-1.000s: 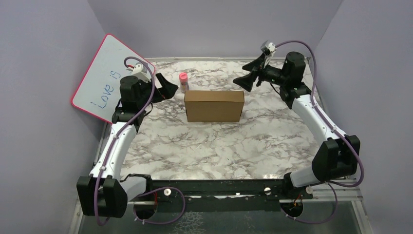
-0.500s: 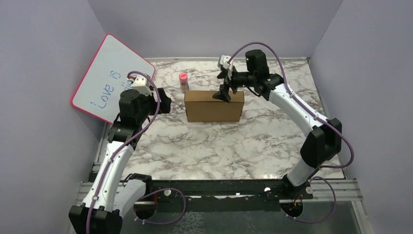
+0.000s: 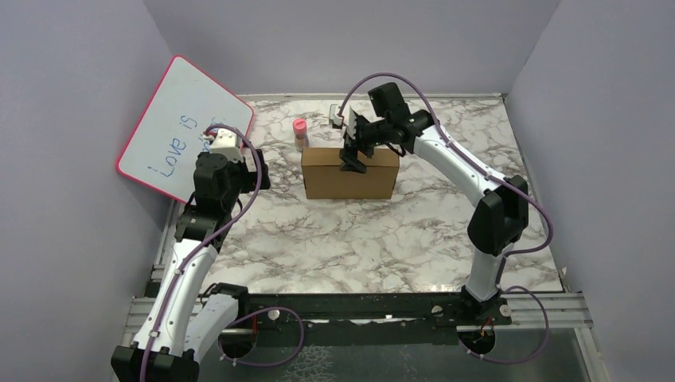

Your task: Fold the paper box

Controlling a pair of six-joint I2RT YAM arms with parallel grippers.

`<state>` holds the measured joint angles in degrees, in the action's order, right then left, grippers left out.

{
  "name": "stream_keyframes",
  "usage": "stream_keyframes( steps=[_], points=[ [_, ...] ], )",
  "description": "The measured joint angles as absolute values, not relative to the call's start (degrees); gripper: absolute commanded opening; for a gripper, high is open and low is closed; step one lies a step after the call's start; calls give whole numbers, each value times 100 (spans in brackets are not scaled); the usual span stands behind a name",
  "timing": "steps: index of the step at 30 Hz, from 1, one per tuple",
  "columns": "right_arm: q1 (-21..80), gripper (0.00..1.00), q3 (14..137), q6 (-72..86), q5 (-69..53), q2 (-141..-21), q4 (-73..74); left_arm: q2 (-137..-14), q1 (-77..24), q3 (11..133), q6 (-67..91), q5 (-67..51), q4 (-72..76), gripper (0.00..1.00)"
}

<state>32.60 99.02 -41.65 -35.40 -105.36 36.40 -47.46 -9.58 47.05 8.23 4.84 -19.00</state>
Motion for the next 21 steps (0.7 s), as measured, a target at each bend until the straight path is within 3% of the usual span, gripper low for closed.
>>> stream_keyframes(
  steps=[6, 11, 14, 17, 21],
  points=[
    [3393, 89, 10221, -4272, -3127, -11008, 3981, -4737, -1055, 4689, 786, 543, -1898, 99],
    [3564, 62, 10232, -4407, -2862, -11113, 4296, -4696, -1092, 4668, 770, 545, -1900, 99],
    [3697, 59, 10280, -4460, -2659, -11111, 4394, -4670, -1103, 4646, 760, 548, -1896, 99],
    [3844, 49, 10213, -4475, -2320, -11021, 4355, -4644, -1129, 4635, 760, 554, -1900, 99],
    [4145, 43, 9531, -4521, -1542, -10521, 3992, -4589, -1186, 4635, 757, 593, -1896, 99]
  ],
)
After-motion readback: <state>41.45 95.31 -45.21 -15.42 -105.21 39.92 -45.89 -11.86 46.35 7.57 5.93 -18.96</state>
